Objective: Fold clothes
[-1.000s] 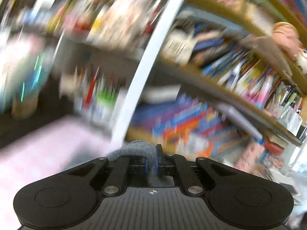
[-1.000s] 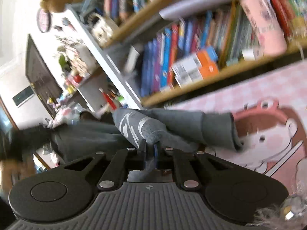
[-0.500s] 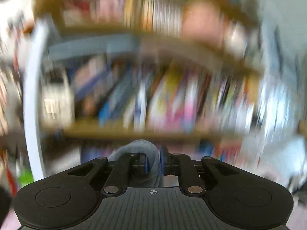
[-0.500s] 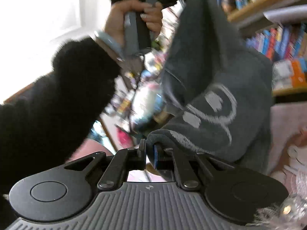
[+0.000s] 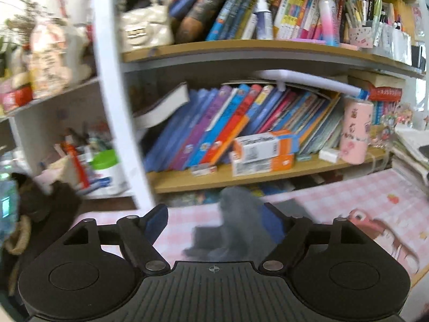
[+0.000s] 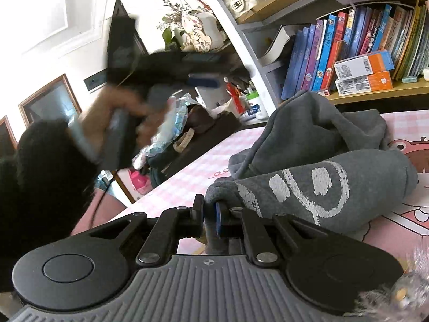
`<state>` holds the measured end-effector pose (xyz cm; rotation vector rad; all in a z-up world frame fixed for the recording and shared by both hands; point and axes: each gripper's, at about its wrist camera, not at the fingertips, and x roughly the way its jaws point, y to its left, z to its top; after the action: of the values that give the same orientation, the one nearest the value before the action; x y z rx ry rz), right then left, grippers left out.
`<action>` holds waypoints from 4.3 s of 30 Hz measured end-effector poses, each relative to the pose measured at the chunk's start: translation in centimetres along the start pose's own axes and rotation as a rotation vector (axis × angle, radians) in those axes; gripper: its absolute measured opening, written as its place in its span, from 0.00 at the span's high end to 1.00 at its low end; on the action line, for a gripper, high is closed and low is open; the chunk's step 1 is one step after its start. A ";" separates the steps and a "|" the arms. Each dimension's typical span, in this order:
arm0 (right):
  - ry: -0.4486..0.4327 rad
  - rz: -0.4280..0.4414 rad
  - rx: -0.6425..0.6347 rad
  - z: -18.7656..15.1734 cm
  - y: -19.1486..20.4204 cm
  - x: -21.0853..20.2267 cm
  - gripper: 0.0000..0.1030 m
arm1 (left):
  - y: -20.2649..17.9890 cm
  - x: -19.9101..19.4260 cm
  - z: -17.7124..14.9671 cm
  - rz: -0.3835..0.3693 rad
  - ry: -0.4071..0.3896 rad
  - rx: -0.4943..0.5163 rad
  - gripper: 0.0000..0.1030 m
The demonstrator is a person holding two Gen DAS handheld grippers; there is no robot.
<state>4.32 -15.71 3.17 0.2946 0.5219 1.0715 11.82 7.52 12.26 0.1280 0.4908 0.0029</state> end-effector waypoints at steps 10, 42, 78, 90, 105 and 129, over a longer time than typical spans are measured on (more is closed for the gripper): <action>-0.075 -0.098 0.051 0.6 -1.0 -1.4 0.92 | 1.4 -6.6 -9.3 0.114 -0.039 -0.119 0.13; -0.211 -0.317 0.079 1.4 -2.0 -3.0 0.91 | 1.9 0.9 -14.2 0.021 0.174 -0.427 0.61; 0.073 -0.398 -0.087 -1.5 -0.9 -3.3 0.46 | 13.9 -9.0 -20.5 0.199 0.001 -0.647 0.83; 0.185 -0.477 -0.123 -2.7 -0.5 -1.5 0.58 | 14.4 -8.3 -21.7 0.169 0.031 -0.650 0.72; -0.276 -0.867 -0.100 1.7 -0.5 -12.9 0.86 | 15.2 -8.1 -22.5 0.142 0.024 -0.673 0.72; 0.199 -0.887 -0.158 -4.3 -4.6 -8.4 0.79 | 15.0 -7.6 -22.1 0.130 0.026 -0.660 0.62</action>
<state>2.31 -25.34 -0.48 -0.1870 0.6512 0.2704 -4.88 24.83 -1.67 -0.4879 0.4854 0.2918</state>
